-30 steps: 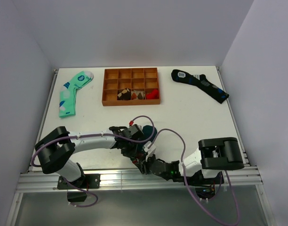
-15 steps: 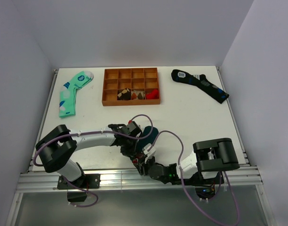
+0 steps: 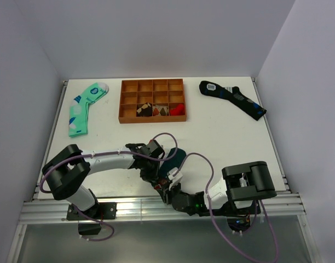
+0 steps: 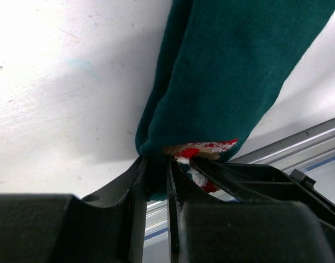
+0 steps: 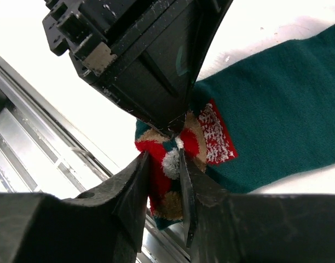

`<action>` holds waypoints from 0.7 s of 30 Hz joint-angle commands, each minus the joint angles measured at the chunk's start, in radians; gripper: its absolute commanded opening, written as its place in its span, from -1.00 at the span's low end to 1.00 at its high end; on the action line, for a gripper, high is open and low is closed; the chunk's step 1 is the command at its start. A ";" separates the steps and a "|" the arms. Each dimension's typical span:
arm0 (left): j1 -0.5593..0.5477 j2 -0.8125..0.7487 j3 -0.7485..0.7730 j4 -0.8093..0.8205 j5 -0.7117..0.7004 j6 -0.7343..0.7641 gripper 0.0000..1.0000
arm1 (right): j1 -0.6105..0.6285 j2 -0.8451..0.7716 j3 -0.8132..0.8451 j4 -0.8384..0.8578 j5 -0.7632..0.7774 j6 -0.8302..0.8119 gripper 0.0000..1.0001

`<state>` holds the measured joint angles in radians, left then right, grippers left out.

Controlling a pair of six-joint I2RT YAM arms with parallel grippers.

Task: Roll the socks
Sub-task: Roll the sock at the center of the board.

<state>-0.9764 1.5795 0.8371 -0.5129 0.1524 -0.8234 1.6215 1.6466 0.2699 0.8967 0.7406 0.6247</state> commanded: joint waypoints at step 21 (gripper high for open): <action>0.027 -0.136 -0.076 0.109 -0.203 -0.111 -0.45 | -0.149 0.013 -0.069 -0.208 -0.412 0.283 -0.50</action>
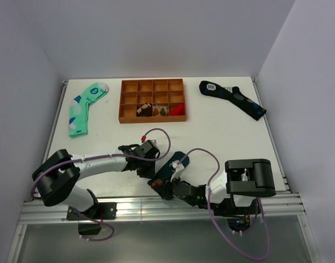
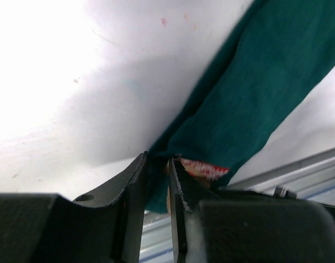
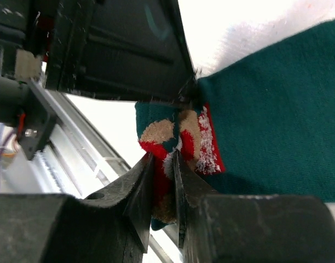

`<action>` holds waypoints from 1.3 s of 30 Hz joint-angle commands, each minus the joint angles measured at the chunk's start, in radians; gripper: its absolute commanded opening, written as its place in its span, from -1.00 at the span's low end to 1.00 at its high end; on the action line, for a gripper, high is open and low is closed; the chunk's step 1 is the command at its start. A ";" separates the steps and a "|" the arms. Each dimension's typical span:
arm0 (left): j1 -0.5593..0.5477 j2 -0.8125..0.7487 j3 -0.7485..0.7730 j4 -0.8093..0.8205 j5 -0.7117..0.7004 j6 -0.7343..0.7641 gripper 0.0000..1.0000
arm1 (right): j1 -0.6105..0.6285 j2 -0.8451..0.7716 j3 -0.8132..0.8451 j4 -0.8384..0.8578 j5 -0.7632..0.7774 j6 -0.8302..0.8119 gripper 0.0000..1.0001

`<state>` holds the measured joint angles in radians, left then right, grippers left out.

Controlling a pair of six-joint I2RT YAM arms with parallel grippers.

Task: Roll the socks
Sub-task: Roll the sock at the center of the board.

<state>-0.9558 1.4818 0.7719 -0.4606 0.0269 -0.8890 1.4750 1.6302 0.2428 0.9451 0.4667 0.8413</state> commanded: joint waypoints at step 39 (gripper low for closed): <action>-0.235 -0.347 -0.352 0.390 -0.475 -0.300 -0.23 | -0.484 0.276 -0.220 0.015 -0.674 0.351 -0.81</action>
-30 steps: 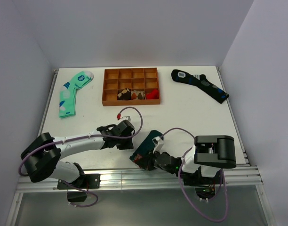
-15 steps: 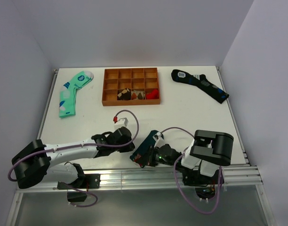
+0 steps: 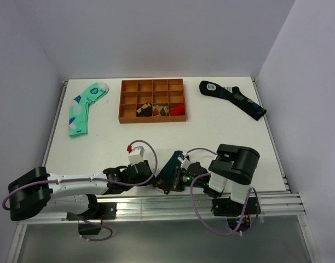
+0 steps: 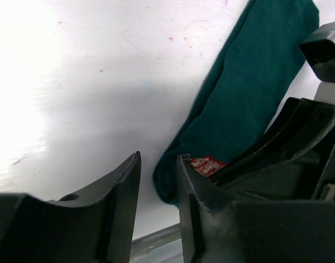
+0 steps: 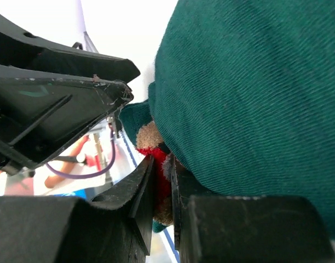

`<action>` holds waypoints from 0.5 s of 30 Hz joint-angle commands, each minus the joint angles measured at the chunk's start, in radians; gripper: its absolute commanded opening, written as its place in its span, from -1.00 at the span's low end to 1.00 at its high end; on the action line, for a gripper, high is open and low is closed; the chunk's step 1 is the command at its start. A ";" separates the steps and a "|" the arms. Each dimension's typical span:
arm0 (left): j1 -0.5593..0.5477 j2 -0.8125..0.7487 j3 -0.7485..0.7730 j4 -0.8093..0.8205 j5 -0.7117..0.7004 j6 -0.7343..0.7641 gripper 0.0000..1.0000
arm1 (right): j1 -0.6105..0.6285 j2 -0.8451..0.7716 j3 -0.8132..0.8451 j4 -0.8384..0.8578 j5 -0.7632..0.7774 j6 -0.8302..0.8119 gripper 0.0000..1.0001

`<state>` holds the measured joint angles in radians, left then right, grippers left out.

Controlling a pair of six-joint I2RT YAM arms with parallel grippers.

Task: Roll the socks
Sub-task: Roll the sock at the center of the board.

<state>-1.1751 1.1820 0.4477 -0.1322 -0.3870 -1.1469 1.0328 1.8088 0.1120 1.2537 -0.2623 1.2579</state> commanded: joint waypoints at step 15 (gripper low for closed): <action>-0.066 -0.197 -0.199 0.272 -0.053 0.009 -0.09 | -0.099 0.208 -0.083 -0.191 -0.011 -0.071 -0.82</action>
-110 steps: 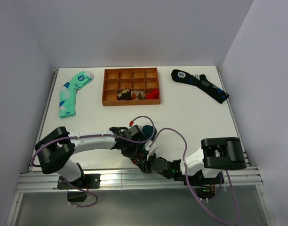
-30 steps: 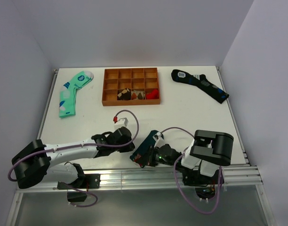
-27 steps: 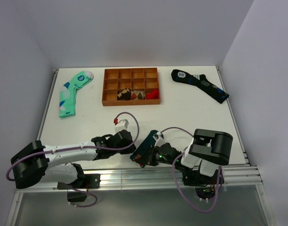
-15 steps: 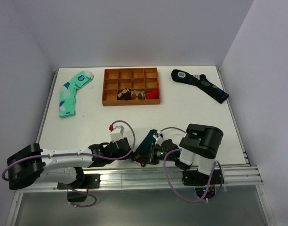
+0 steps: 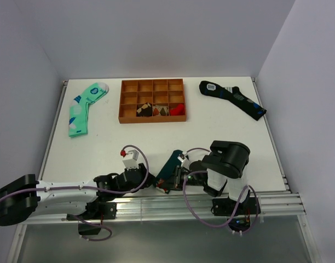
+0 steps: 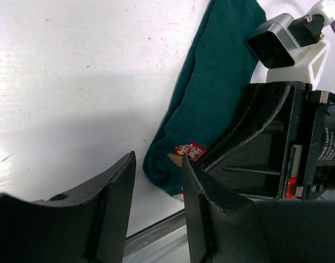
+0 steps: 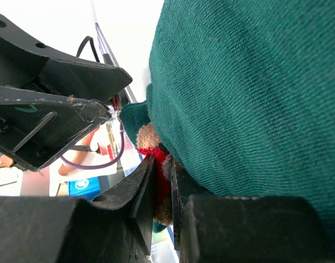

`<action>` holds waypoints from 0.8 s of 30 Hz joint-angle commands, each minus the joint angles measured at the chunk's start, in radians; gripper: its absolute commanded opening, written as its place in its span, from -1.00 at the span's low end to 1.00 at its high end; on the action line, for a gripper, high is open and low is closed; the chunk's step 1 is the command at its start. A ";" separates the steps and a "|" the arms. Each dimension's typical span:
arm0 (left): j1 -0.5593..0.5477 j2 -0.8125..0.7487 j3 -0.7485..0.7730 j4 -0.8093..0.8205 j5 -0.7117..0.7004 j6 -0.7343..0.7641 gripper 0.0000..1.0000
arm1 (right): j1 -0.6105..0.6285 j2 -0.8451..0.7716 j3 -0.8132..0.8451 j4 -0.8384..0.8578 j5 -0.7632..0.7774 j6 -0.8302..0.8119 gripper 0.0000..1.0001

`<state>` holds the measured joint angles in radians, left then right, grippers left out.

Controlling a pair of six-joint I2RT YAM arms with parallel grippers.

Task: Roll the socks
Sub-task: Roll the sock at the center of the board.

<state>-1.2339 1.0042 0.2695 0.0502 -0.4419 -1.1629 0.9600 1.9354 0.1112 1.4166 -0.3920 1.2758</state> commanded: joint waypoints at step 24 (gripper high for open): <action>-0.030 0.088 -0.076 0.251 0.083 0.135 -0.11 | -0.038 0.074 -0.076 -0.386 0.111 -0.112 -0.82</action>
<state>-1.2564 1.0592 0.1726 0.2718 -0.3626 -1.0588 0.9478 1.9400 0.1108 1.4288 -0.4114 1.2736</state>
